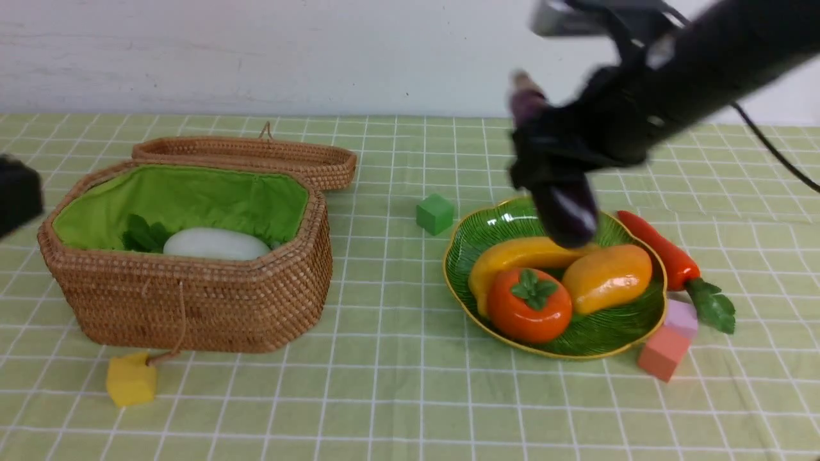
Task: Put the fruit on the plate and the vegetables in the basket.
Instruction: Grab an eggplant with your right arm and place it in the basket on the left.
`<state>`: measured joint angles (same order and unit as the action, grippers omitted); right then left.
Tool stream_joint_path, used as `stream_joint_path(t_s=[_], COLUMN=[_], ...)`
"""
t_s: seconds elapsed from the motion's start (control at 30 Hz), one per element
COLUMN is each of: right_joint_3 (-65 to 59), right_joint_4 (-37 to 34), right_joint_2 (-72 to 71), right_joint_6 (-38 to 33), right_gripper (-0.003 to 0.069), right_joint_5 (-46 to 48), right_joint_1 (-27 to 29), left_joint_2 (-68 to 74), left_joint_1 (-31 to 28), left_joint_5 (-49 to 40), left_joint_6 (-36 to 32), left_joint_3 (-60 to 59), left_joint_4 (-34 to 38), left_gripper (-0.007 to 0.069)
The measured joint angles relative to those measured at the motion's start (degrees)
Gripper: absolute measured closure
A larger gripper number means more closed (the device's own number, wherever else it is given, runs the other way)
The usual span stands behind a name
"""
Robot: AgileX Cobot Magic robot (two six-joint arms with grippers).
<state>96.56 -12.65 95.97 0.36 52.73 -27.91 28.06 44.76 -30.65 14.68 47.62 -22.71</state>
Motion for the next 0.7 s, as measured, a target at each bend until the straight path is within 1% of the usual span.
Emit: stream_joint_path(t_s=[0.03, 0.07, 0.1, 0.17, 0.2, 0.23, 0.27, 0.3, 0.37, 0.4, 0.47, 0.6, 0.67, 0.7], right_joint_3=[6.55, 8.47, 15.22, 26.56, 27.47, 34.43, 36.08, 42.18, 45.53, 49.97, 53.95, 55.8, 55.92, 55.92], right_joint_4=[-0.58, -0.88, -1.89, -3.56, -3.7, -4.12, -4.23, -4.38, -4.38, -4.32, -4.26, -3.43, -3.17, -2.73], right_joint_2=[4.13, 5.41, 10.21, 19.01, 19.75, 25.43, 26.79, 31.92, 34.82, 38.9, 43.19, 46.75, 47.48, 47.56], right_joint_6=[-2.85, -3.64, -6.53, -9.54, -9.76, -11.67, -12.38, -14.16, -15.26, -16.61, -17.42, -18.51, -18.71, -18.71], right_gripper=[0.0288, 0.0288, 0.0288, 0.0288, 0.0288, 0.0288, 0.0288, 0.0288, 0.0288, 0.0288, 0.0288, 0.0288, 0.0277, 0.0224], right_joint_5=[-1.61, -2.03, -2.71, -3.08, -3.08, -3.14, -3.14, -3.26, -3.55, -4.3, -6.08, -9.24, -9.68, -9.65], right_joint_1=[-3.43, -4.3, -6.95, -10.26, -10.49, -11.93, -12.25, -13.25, -13.75, -14.39, -15.13, -15.88, -16.11, -16.11], left_joint_2=[-0.83, -1.07, -1.73, -2.34, -2.46, -2.68, -2.78, -3.0, -3.07, -3.32, -3.39, -3.39, -3.39, -3.39], left_joint_1=[0.0, 0.0, 0.0, 0.0, 0.0, 0.0, 0.0, 0.0, 0.0, 0.0, 0.0, 0.0, 0.0, 0.0], left_joint_5=[-0.61, -0.88, -2.37, -6.27, -6.7, -9.87, -10.57, -12.94, -13.47, -14.05, -14.28, -14.28, -14.28, -14.28], left_joint_6=[5.33, 6.89, 12.25, 19.64, 20.2, 24.04, 24.82, 27.42, 28.04, 28.82, 29.19, 29.2, 29.2, 29.2], left_joint_3=[0.0, 0.0, 0.0, 0.12, 0.12, 0.19, 0.19, 0.24, 0.24, 0.29, 0.36, 0.36, 0.36, 0.36], left_joint_4=[-4.93, -6.28, -11.33, -16.93, -17.93, -21.51, -22.28, -24.56, -25.57, -26.36, -26.74, -26.74, -26.74, -26.74], left_gripper=[0.0632, 0.0632, 0.0632, 0.0632, 0.0632, 0.0632, 0.0632, 0.0632, 0.0632, 0.0632, 0.0631, 0.0629, 0.0629, 0.0627])
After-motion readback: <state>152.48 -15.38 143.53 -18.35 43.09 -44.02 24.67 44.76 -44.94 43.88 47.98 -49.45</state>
